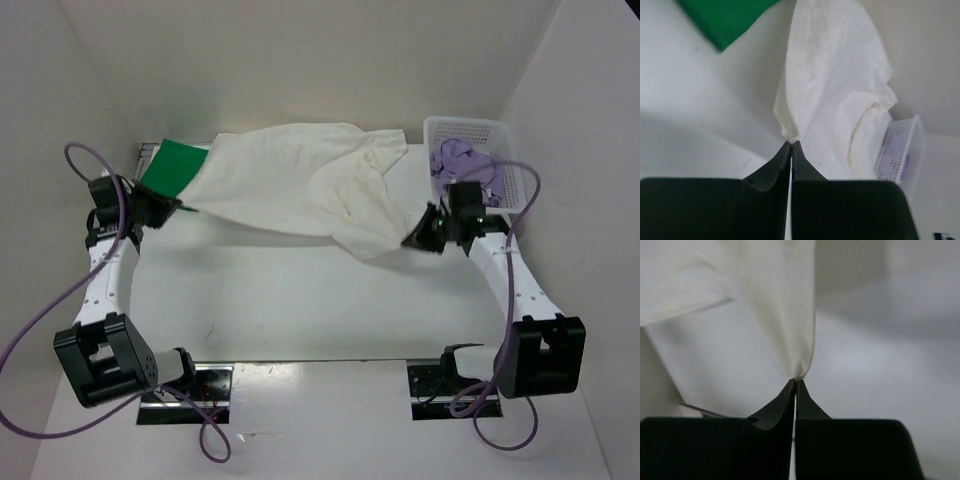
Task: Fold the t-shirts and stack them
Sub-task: Flatten out the tshirt, then fold the flattened tshirt in 1/3 of the way
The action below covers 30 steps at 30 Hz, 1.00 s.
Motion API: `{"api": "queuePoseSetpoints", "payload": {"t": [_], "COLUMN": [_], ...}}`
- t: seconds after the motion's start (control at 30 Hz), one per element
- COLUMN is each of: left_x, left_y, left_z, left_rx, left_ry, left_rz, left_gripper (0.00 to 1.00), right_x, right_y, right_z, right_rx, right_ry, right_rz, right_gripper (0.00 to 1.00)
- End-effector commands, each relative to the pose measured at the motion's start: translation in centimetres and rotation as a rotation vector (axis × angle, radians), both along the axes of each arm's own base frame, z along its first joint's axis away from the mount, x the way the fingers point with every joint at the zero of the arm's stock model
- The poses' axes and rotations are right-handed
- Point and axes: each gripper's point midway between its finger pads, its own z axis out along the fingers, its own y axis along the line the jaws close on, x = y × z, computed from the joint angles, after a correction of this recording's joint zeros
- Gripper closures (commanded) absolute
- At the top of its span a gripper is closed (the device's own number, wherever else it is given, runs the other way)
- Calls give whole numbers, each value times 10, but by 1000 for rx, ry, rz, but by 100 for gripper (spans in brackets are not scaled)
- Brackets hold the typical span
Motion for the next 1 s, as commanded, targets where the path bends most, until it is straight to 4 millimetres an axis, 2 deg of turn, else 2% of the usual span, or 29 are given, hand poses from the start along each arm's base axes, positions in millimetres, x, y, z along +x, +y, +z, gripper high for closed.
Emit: {"api": "queuePoseSetpoints", "payload": {"t": [0.0,0.03,0.1,0.13,0.17,0.23,0.27,0.33,0.37,0.5,0.53,0.57,0.63,0.67,0.7,0.77,0.8,0.83,0.87,0.9,0.97], "left_x": [-42,-53,-77,-92,-99,-117,-117,-122,-123,-130,-130,-121,-112,-98,-92,-75,-70,-65,-59,-52,-40], "left_y": [-3,-5,-10,-11,-13,-15,-18,-24,-25,-29,-29,-29,-30,-27,-24,-15,-13,-11,-7,-4,0], "left_z": [-32,-42,-76,-102,-109,-120,-115,-119,-116,-113,-113,-108,-107,-96,-90,-79,-77,-76,-84,-82,-93], "left_rx": [83,91,78,67,67,66,54,17,15,-6,-6,-18,-43,-42,-44,-23,-21,-20,-17,-24,-37], "left_ry": [53,65,154,218,243,295,278,305,309,346,346,310,292,250,234,208,205,201,213,205,220], "left_rz": [11,14,20,28,20,39,31,21,21,10,10,15,11,9,14,31,31,31,41,48,52], "left_gripper": [98,97,97,97,97,97,97,97,97,97,97,98,98,98,99,99,99,99,99,99,99], "right_x": [-68,-81,-91,-97,-110,-126,-142,-154,-162,-173,-170,-166,-146,-137,-119,-98,-75,-64,-52,-34,-6], "right_y": [-13,-13,-8,-8,-9,-7,-6,9,8,5,4,5,4,5,6,8,8,9,6,6,5], "right_z": [-56,-61,-62,-65,-71,-68,-76,-71,-61,-55,-54,-54,-53,-51,-48,-45,-44,-44,-46,-51,-53], "right_rx": [-80,-74,-53,-55,-60,-70,-86,-57,-40,-34,-35,-34,-54,-52,-58,-70,-81,-87,-115,-135,-150], "right_ry": [149,186,219,246,309,323,383,383,353,375,367,362,350,339,312,281,261,260,249,253,222], "right_rz": [-12,-21,-5,-4,-3,22,26,41,27,1,-12,-12,-31,-31,-41,-42,-47,-41,-56,-61,-70], "right_gripper": [100,100,100,100,100,100,100,100,100,100,100,100,100,100,100,100,100,100,100,100,100]}}
